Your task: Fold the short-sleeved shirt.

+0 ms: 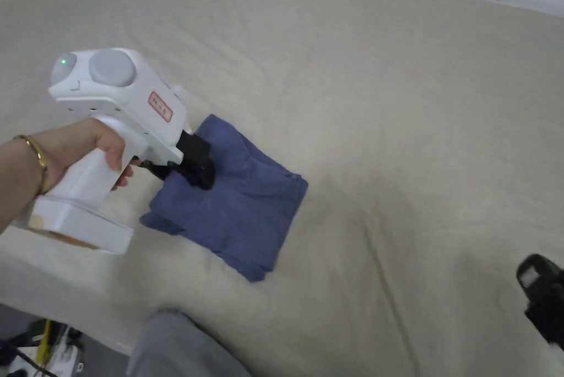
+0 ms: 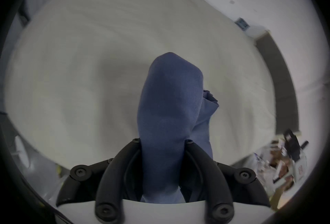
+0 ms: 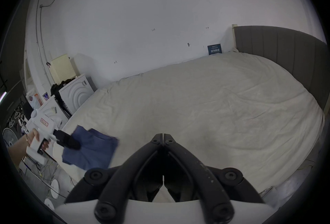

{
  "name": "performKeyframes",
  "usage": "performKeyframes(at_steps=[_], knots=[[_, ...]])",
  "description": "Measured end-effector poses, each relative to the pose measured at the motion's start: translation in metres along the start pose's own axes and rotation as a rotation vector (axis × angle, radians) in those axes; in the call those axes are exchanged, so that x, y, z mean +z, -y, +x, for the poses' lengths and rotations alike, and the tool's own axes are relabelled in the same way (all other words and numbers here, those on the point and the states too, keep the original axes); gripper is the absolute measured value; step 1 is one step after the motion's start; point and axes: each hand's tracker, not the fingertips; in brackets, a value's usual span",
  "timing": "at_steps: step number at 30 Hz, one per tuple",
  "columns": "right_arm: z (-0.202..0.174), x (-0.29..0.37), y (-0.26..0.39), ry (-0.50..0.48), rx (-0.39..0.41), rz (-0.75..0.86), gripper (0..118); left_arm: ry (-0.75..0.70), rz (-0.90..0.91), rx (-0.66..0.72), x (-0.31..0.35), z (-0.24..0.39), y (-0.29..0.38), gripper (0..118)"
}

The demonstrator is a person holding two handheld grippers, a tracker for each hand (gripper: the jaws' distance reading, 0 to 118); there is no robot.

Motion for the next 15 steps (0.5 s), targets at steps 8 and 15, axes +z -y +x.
performKeyframes(at_steps=[8,15], knots=[[-0.021,-0.037,0.015,0.006,-0.005,-0.065,2,-0.56,0.113,0.132,0.046,-0.132,-0.047,30],[-0.047,-0.061,0.013,0.01,0.016,-0.098,2,-0.995,0.267,0.083,0.029,-0.195,-0.065,90]])
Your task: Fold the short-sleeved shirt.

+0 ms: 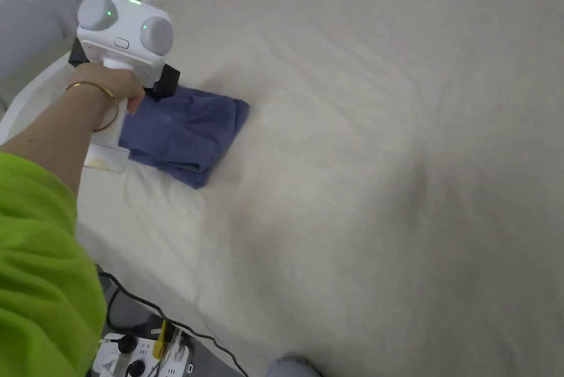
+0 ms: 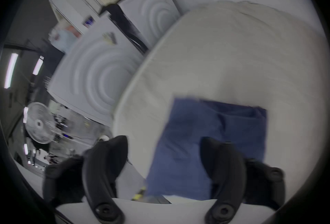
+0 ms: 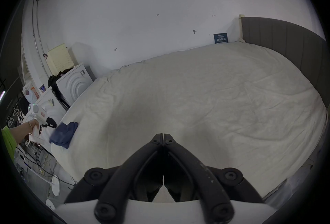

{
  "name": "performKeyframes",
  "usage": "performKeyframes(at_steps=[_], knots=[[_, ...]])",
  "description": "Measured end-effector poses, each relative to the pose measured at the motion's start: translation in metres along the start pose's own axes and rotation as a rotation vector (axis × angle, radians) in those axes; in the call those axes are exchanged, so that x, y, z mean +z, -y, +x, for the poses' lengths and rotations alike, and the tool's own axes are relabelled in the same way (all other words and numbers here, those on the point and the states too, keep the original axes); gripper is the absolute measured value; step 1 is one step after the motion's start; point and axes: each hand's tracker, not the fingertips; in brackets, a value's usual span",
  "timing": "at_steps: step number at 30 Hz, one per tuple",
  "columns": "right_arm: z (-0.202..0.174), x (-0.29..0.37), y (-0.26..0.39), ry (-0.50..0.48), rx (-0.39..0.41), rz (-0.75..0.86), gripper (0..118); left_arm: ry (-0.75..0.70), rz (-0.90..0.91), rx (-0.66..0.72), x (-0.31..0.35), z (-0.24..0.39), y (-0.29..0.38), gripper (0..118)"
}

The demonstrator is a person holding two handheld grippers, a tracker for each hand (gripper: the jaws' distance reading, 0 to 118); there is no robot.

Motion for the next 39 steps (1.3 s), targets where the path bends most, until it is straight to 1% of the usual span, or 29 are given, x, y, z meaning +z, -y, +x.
performKeyframes(at_steps=[1,3,4,5,7,8,9,10,11,14,16,18,19,22,24,28,31,35,39], knots=[[-0.002,-0.002,-0.001,0.001,0.013,0.002,2,-0.028,0.041,-0.001,0.002,0.0,0.001,92],[-0.003,-0.003,-0.005,0.003,0.03,0.006,2,-0.054,0.167,0.006,0.017,0.004,0.003,75],[-0.002,-0.002,-0.007,0.0,0.034,0.012,2,-0.066,0.229,0.016,0.029,0.005,0.004,62],[-0.001,0.0,-0.009,0.001,0.039,0.023,2,-0.044,0.288,0.027,0.044,0.005,0.004,45],[0.003,0.008,-0.015,0.0,0.044,0.047,2,0.008,0.366,0.032,0.082,0.009,-0.004,32],[0.006,0.014,-0.018,0.0,0.052,0.066,2,0.034,0.435,0.043,0.105,0.013,-0.004,19],[0.009,0.021,-0.022,0.007,0.061,0.091,2,0.061,0.508,0.055,0.129,0.017,-0.003,10],[0.013,0.028,-0.026,0.012,0.073,0.12,2,0.094,0.574,0.062,0.162,0.025,-0.003,4],[0.017,0.038,-0.03,0.014,0.093,0.155,2,0.124,0.639,0.073,0.192,0.031,0.0,1],[0.031,0.067,-0.047,0.032,0.149,0.232,2,0.262,0.8,0.123,0.271,0.047,0.006,0],[0.043,0.087,-0.057,0.034,0.17,0.284,2,0.354,0.879,0.15,0.321,0.056,0.017,0],[0.054,0.107,-0.068,0.045,0.197,0.347,2,0.415,0.95,0.182,0.366,0.068,0.032,0],[0.059,0.118,-0.073,0.053,0.211,0.381,2,0.477,0.978,0.2,0.388,0.073,0.042,0],[0.076,0.141,-0.089,0.07,0.238,0.45,2,0.611,1.04,0.229,0.436,0.091,0.068,0],[0.075,0.157,-0.098,0.097,0.258,0.482,2,0.639,1.085,0.216,0.456,0.107,0.088,0],[0.098,0.169,-0.101,0.152,0.266,0.534,2,0.75,1.072,0.191,0.469,0.141,0.122,0],[0.103,0.17,-0.095,0.206,0.313,0.546,2,0.764,1.069,0.166,0.46,0.166,0.143,0],[0.108,0.162,-0.078,0.213,0.29,0.532,2,0.822,1.009,0.168,0.454,0.186,0.171,0],[0.106,0.151,-0.056,0.224,0.28,0.508,2,0.814,0.966,0.145,0.436,0.202,0.194,0]])
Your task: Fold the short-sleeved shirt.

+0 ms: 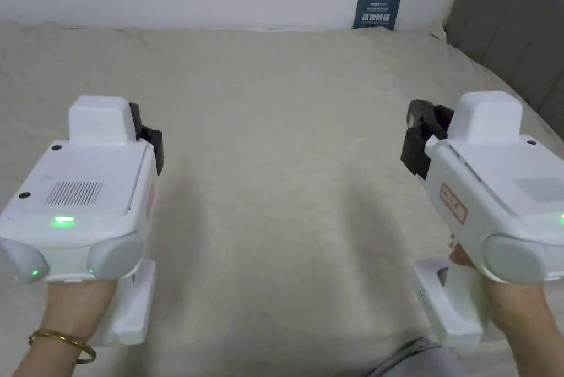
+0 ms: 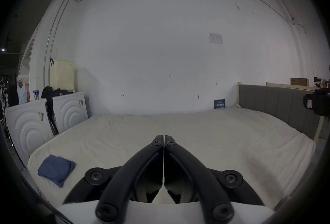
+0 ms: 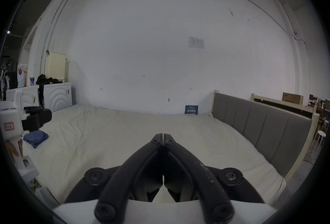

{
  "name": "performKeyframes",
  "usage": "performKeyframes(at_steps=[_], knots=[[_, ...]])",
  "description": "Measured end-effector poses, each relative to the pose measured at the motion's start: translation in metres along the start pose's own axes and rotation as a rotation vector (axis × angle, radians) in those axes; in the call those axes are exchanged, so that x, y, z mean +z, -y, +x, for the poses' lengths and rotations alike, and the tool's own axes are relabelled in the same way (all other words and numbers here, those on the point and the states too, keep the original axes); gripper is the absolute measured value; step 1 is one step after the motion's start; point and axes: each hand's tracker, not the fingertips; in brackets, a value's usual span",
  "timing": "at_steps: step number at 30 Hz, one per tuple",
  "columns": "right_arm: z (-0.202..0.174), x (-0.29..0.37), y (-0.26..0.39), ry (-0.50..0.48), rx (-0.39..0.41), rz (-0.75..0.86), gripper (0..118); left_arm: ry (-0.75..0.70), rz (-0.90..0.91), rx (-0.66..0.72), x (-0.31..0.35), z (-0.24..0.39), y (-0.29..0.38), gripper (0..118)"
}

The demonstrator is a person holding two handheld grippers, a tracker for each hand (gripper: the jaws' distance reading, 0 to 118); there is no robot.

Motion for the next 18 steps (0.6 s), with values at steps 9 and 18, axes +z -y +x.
performKeyframes(at_steps=[9,18], knots=[[-0.015,0.003,0.033,-0.049,-0.022,-0.092,2,-0.038,-0.072,0.018,0.015,-0.008,0.033,1],[-0.015,0.008,0.03,-0.041,-0.041,-0.085,83,-0.024,-0.077,0.012,0.024,-0.009,0.027,82]])
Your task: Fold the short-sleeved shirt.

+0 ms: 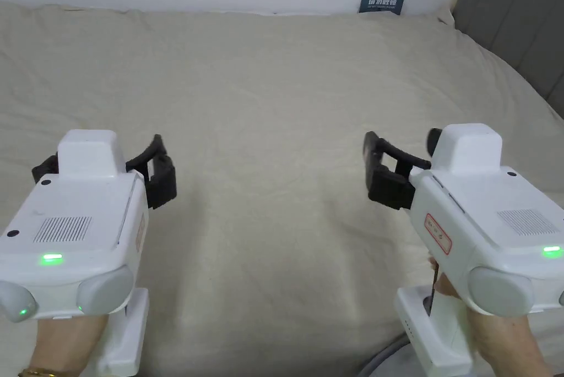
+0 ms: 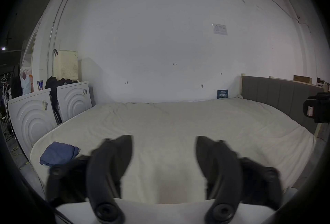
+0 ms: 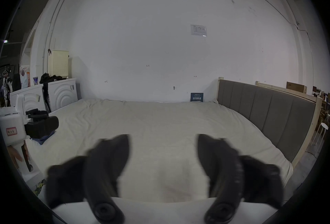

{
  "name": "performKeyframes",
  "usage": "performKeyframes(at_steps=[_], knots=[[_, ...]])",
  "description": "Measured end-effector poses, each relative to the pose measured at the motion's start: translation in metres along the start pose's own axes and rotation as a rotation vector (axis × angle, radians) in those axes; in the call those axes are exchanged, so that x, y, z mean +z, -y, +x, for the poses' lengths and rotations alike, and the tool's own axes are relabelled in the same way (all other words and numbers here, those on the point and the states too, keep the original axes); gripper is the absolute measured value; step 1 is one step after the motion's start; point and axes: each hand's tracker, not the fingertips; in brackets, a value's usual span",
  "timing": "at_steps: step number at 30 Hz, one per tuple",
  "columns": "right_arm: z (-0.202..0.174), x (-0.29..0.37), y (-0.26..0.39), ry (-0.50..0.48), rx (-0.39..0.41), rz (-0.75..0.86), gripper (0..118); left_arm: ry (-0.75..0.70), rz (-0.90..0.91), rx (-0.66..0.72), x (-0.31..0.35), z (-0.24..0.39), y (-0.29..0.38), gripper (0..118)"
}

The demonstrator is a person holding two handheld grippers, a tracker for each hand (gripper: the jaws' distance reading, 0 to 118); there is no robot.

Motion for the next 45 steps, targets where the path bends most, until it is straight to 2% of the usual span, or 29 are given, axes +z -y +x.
performKeyframes(at_steps=[2,3,4,10,37,45], knots=[[-0.004,0.006,-0.001,0.011,-0.004,0.013,108,-0.004,0.009,-0.004,0.001,0.0,0.002,111],[-0.006,0.007,-0.001,0.022,-0.006,0.018,115,-0.005,0.014,-0.006,0.001,0.0,0.002,118],[-0.006,0.007,-0.001,0.028,-0.008,0.017,118,-0.01,0.011,-0.011,0.001,0.0,0.003,118],[-0.002,0.008,0.0,0.023,-0.051,0.011,118,-0.004,0.023,-0.032,0.011,0.008,-0.001,118],[-0.002,0.005,0.003,0.009,-0.046,0.005,118,-0.018,0.012,-0.007,0.008,0.005,-0.002,118],[-0.003,0.006,0.001,0.013,-0.023,0.007,118,-0.018,0.014,-0.002,0.008,0.005,-0.001,118]])
